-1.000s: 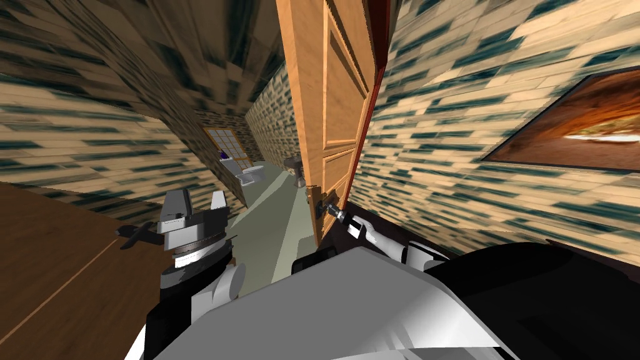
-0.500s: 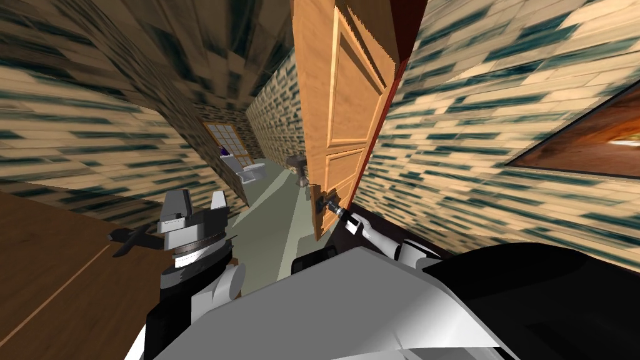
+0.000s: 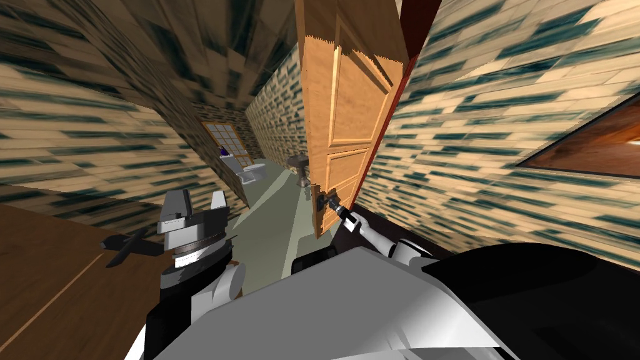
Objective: Push the door open
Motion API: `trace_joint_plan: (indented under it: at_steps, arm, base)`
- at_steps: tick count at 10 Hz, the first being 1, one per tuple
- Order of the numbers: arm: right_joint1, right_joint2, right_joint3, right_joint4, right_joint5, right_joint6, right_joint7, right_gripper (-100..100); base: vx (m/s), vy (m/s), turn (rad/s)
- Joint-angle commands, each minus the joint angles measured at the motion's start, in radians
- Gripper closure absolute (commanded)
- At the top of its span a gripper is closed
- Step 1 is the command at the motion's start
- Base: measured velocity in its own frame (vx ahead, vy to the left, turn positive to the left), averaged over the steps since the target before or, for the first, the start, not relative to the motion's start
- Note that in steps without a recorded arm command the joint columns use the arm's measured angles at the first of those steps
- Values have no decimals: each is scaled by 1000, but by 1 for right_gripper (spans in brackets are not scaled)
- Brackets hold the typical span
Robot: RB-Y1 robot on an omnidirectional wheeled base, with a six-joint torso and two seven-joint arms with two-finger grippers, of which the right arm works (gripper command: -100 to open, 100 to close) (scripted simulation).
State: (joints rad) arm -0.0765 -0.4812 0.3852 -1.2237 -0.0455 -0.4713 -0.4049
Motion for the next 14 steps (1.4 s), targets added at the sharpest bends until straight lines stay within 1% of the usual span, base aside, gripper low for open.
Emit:
trace_joint_plan:
  at_steps: [1,3,4,9,13,14]
  arm:
    - [-27,10,-36,28,-5,-1,14,100]
    - [-45,35,-69,58,-9,12,32,100]
    - [-45,35,-69,58,-9,12,32,100]
    - [-87,94,-147,129,-18,43,77,100]
    - [-114,133,-198,176,-24,63,106,100]
    - [-124,148,-217,194,-26,70,117,100]
  base:
    - [50,55,-12]
    - [75,85,-23]
    - [55,60,-7]
    - [82,87,-13]
    - [85,97,-16]
    - [124,139,-32]
